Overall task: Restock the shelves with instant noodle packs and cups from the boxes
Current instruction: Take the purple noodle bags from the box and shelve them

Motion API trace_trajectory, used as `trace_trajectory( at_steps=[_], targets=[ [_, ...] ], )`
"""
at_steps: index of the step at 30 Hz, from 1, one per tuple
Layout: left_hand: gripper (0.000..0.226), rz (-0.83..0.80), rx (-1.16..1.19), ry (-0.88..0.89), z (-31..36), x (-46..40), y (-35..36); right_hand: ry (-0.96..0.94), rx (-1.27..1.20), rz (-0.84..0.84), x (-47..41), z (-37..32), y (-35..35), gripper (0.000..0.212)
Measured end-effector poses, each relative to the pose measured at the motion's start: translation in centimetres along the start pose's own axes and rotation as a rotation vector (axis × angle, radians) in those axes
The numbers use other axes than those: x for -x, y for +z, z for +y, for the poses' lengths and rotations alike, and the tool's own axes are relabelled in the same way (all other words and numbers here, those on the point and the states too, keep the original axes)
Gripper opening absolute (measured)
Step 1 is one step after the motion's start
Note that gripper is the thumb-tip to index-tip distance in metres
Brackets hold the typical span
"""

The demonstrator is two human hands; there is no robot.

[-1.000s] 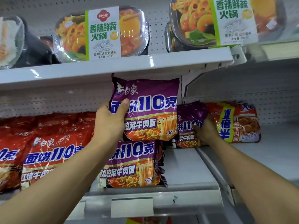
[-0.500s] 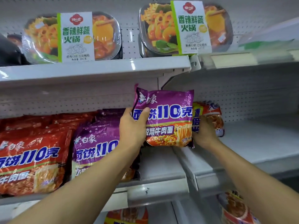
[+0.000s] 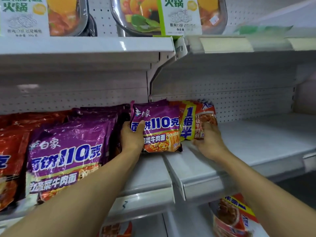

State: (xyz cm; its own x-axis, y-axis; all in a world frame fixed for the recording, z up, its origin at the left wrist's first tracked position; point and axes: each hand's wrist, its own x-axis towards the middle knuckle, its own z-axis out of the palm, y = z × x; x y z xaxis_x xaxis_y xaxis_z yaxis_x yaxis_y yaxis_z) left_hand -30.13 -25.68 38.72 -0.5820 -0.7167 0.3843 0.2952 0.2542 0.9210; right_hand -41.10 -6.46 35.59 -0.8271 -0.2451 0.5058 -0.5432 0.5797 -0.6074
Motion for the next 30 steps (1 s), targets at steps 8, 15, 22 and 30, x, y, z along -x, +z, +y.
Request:
trace_trajectory(
  at_steps=[8, 15, 22, 30],
  targets=[
    [0.024, 0.030, -0.045, 0.002, -2.2, -2.3, 0.7, -0.039, 0.029, -0.041, -1.0, 0.5, 0.4, 0.056],
    [0.046, 0.102, -0.184, 0.015, -3.4, -2.5, 1.2, -0.045, -0.013, -0.071, -0.8, 0.6, 0.6, 0.055],
    [0.051, 0.152, -0.286, -0.014, -3.3, -2.6, 1.7, -0.068, 0.045, -0.117, -0.2, -0.3, 0.0, 0.060],
    [0.089, 0.091, -0.451, 0.027, -2.8, -1.2, 1.7, -0.038, 0.051, -0.139, 0.9, -1.9, -0.7, 0.066]
  ],
)
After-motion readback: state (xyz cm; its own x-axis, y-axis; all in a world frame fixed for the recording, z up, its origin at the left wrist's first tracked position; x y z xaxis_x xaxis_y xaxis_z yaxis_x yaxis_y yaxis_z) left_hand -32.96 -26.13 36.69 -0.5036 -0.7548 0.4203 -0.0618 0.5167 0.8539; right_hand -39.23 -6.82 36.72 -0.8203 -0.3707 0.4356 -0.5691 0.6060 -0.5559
